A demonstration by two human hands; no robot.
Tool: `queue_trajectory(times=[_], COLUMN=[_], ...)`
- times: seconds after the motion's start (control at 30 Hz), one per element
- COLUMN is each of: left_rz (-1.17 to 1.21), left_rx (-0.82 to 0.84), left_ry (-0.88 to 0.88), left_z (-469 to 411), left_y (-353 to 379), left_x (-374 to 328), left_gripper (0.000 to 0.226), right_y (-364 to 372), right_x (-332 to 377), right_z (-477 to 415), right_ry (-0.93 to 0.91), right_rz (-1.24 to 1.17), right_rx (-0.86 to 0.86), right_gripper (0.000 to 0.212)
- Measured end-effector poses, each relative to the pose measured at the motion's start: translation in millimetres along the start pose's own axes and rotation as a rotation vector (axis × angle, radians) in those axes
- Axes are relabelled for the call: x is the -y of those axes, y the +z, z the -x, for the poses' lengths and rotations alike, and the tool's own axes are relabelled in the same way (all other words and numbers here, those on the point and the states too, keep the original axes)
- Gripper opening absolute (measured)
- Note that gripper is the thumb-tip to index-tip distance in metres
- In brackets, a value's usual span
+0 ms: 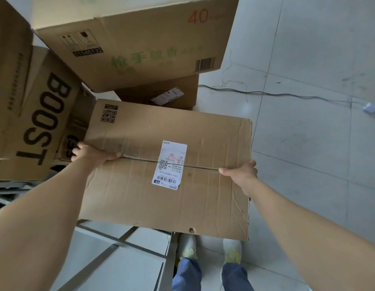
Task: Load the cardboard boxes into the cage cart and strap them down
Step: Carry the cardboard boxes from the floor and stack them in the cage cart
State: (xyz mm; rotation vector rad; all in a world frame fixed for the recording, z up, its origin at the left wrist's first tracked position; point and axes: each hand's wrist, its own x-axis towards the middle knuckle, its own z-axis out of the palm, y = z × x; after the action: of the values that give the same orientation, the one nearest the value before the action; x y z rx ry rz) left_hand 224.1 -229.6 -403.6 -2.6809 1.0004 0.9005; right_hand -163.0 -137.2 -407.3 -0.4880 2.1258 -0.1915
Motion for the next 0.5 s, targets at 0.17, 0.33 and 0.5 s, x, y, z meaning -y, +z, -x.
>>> queue_trajectory(times=[0.17, 0.33, 0.5], left_rz=[0.076, 0.172, 0.250], left_rx=[-0.005, -0.004, -0.030], left_ry=[-0.032, 0.006, 0.067], left_z=[24, 68, 125], left_y=[-9, -26, -57], left_x=[-9, -19, -33], left_gripper=[0.127, 0.128, 0.127], right_y=[-20, -67, -133], right_x=[2, 10, 24], right_z=[10, 41, 82], right_ry=[0.020, -0.010, -0.061], right_rz=[-0.085, -0.093, -0.108], right_rx=[-0.020, -0.095, -0.166], right_gripper=[0.115, 0.111, 0.109])
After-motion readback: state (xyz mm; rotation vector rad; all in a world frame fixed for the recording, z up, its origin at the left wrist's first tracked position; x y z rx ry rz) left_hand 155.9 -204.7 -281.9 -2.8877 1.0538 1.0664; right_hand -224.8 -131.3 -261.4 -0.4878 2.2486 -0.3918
